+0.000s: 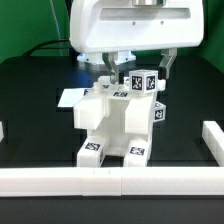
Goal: Assemble chair
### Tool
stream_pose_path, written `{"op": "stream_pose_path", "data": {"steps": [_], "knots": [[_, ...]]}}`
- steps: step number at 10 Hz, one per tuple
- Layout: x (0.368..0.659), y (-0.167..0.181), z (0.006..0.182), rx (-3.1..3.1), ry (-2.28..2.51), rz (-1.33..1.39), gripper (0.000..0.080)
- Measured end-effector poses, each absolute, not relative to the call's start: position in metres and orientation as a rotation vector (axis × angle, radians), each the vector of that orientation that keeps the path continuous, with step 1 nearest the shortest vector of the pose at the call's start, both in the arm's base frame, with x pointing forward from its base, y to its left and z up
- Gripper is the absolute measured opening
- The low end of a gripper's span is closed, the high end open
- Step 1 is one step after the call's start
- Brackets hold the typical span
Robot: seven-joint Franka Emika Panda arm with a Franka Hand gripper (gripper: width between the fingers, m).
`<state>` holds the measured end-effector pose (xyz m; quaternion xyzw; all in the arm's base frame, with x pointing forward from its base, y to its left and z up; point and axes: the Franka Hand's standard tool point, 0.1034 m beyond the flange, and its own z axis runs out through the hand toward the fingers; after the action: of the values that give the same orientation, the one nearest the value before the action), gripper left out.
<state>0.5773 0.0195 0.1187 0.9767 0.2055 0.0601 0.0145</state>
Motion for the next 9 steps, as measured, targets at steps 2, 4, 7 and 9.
{"op": "stream_pose_path", "data": {"steps": [2,4,7,9], "knots": [[0.577,0.0194,0.1184,3.043,0.629,0.186,0.0332],[0.577,0.0193,0.1183,3.052,0.594,0.186,0.0288],[0.5769,0.0197,0.1182,3.112,0.275,0.191,0.0289],[0.5765,0.0198,0.1178,3.142,-0.062,0.193,0.0289]]}}
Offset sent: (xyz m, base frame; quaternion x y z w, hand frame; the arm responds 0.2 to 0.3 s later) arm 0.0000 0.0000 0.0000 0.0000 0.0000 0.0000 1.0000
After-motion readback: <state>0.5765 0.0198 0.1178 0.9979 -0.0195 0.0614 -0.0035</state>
